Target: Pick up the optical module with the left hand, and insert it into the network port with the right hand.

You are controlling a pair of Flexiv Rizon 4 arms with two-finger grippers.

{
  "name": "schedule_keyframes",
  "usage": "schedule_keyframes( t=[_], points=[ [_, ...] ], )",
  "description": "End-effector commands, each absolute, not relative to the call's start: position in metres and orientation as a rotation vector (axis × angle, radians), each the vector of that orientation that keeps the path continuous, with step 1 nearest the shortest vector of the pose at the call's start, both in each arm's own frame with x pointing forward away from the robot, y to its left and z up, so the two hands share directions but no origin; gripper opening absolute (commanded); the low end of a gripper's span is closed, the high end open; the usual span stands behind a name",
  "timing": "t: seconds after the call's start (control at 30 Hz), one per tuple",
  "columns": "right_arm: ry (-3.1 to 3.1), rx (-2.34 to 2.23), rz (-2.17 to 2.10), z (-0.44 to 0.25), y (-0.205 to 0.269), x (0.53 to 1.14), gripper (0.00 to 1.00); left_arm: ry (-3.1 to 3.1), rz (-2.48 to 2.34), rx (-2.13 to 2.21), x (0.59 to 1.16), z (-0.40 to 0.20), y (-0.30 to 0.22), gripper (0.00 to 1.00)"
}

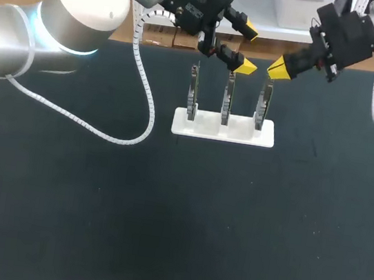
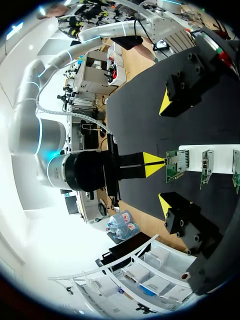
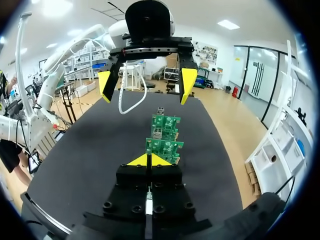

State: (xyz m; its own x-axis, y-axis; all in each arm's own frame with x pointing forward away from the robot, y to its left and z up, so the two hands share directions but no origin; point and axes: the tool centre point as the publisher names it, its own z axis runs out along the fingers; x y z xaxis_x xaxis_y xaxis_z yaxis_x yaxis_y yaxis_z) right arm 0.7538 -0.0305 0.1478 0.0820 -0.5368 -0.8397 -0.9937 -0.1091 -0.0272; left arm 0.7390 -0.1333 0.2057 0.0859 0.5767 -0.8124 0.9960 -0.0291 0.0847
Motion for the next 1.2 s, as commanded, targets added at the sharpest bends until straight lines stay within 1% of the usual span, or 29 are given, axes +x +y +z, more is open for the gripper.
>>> schedule_keyframes(
  t=[0.03,0.63,1.2],
  points=[
    [1.522,-1.719,0.919,0.144,-0.031,0.754,0.0,1.576,-0.784,1.694,0.741,0.207,-0.134,1.0],
    [1.535,-1.685,0.952,0.127,-0.033,0.753,0.0,1.576,-0.784,1.694,0.741,0.207,-0.134,1.0],
    [1.411,-1.75,0.834,0.187,-0.031,0.748,0.0,1.576,-0.784,1.694,0.741,0.207,-0.134,1.0]
  ],
)
